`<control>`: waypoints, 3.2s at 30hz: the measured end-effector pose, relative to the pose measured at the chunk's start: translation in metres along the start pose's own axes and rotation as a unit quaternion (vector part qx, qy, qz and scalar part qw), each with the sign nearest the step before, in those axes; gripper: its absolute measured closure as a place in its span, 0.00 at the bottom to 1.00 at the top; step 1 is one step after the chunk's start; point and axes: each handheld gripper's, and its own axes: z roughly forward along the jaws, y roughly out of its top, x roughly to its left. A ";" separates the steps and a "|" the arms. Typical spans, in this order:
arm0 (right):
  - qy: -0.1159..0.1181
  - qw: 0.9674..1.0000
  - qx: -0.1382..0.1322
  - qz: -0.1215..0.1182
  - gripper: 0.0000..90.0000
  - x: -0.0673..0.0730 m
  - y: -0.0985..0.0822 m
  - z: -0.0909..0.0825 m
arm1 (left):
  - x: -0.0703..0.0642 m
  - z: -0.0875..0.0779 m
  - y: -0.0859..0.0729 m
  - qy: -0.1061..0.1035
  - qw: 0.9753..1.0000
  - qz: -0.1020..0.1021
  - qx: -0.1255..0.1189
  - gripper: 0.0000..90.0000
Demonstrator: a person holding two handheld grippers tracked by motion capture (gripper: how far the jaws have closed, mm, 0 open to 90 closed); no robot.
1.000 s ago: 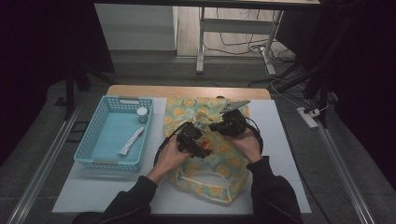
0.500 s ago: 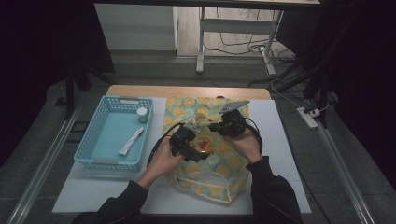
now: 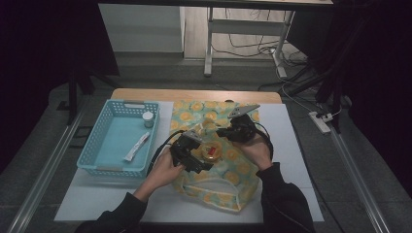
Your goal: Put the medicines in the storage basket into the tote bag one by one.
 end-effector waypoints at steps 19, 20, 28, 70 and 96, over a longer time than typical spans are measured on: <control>0.000 1.000 -0.003 0.002 0.99 -0.002 -0.001 -0.003 | -0.002 -0.036 -0.016 0.016 1.000 -0.001 -0.018 0.00; 0.001 1.000 -0.003 0.002 0.99 -0.002 -0.001 -0.003 | -0.001 -0.039 -0.017 0.019 1.000 -0.001 -0.019 0.00; 0.001 1.000 -0.001 0.003 0.99 -0.002 -0.002 -0.002 | 0.011 -0.057 -0.027 0.031 0.999 -0.021 -0.022 0.00; -0.001 1.000 -0.001 0.000 0.99 0.000 -0.001 -0.003 | 0.081 -0.117 -0.074 0.154 0.980 -0.129 -0.009 0.00; 0.000 1.000 -0.002 -0.002 0.99 0.001 0.000 -0.002 | 0.125 -0.122 -0.098 0.212 0.963 -0.162 0.029 0.00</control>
